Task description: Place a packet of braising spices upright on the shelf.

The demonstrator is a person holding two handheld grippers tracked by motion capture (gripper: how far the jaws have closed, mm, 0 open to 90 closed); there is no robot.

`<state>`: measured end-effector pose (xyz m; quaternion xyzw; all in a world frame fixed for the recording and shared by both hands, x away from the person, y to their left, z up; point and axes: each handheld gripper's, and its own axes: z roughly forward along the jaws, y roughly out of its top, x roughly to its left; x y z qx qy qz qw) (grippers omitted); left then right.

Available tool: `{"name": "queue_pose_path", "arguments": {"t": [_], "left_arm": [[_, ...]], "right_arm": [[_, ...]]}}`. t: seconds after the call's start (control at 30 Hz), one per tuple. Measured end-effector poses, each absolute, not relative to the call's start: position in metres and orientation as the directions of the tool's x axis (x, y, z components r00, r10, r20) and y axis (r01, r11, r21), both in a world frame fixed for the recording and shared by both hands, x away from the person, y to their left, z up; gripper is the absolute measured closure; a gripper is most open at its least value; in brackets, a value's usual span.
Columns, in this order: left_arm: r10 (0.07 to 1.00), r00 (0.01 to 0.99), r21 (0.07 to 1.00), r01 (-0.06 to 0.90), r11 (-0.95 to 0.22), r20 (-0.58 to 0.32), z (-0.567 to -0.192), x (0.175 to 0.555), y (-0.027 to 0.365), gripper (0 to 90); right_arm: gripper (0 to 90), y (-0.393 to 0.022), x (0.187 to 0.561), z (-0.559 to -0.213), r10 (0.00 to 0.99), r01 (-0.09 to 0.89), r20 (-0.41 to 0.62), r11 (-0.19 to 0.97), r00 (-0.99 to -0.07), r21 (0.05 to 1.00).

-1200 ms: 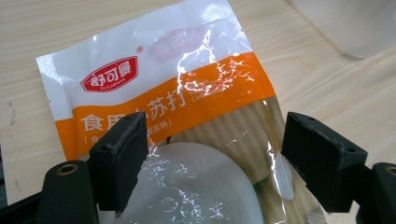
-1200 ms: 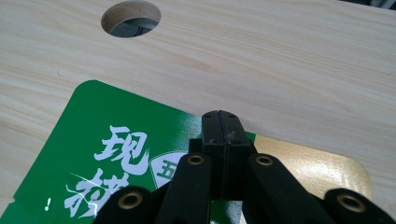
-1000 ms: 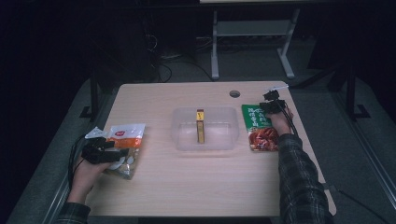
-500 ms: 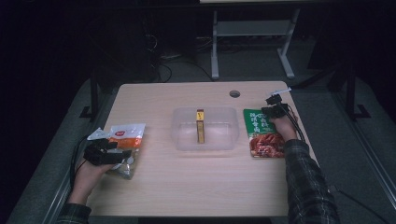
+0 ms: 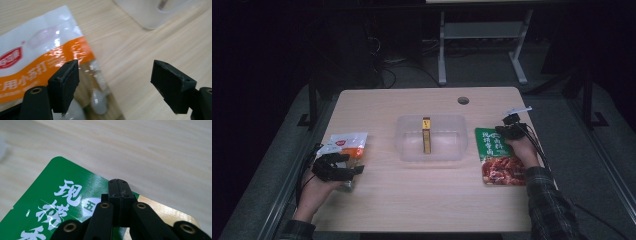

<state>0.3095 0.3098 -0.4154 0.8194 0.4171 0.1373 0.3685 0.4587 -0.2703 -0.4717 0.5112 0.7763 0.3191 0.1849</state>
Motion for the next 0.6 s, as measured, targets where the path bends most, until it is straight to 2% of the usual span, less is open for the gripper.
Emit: {"name": "queue_pose_path", "arguments": {"t": [0.4,0.6], "left_arm": [[0.687,0.722,0.698,0.531,-0.48,-0.077,-0.421,0.282,0.265,22.3],[0.648,0.759,0.681,0.511,-0.524,-0.071,-0.425,0.268,0.251,22.3]], "right_arm": [[90.0,-0.278,0.418,-0.467,0.893,0.683,0.006,0.339,-0.449,0.647],[90.0,-0.286,0.397,-0.458,0.883,0.654,0.003,0.346,-0.47,0.673]]}}
